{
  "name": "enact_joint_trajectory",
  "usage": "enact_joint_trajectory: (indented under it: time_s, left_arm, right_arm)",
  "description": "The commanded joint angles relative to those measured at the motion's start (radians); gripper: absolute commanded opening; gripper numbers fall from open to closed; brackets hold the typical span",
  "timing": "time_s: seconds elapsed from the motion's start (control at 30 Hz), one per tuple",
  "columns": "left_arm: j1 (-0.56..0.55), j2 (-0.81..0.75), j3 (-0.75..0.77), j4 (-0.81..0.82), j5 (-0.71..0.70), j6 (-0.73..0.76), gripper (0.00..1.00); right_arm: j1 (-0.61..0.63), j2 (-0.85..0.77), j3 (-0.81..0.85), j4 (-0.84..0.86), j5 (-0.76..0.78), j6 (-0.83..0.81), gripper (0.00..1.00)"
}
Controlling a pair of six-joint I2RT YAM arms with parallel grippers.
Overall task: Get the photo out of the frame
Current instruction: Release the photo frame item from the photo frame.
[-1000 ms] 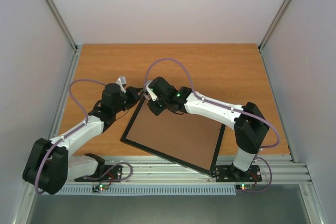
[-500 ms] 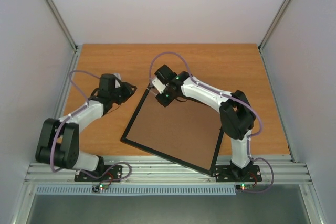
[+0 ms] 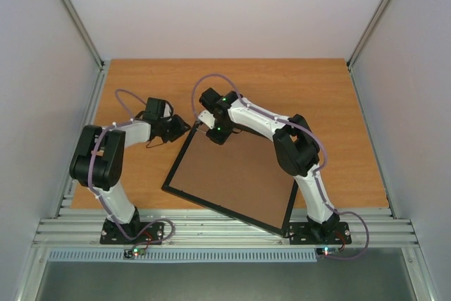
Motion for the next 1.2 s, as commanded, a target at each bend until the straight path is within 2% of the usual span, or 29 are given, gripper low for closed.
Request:
enact_joint_trajectory:
  time_s: [0.0,0.33,0.83,1.17]
  left_arm:
    - [0.007,0.042,0.004,0.037,0.056,0.004,0.37]
    - [0.019,0.105,-0.011,0.075,0.117,-0.03,0.32]
    - [0.019,0.108,-0.036,0.127,0.135,-0.036,0.29]
    - [0.019,0.114,-0.051,0.136,0.159,-0.035,0.25]
  right_arm:
    - [0.005,0.039,0.065,-0.095,0.043,-0.052,0.01]
    - [0.023,0.071,0.092,-0.13,0.09,-0.079,0.01]
    - [0.037,0.124,0.154,-0.144,0.195,-0.067,0.01]
    - [0.06,0.128,0.172,-0.063,0.331,-0.092,0.01]
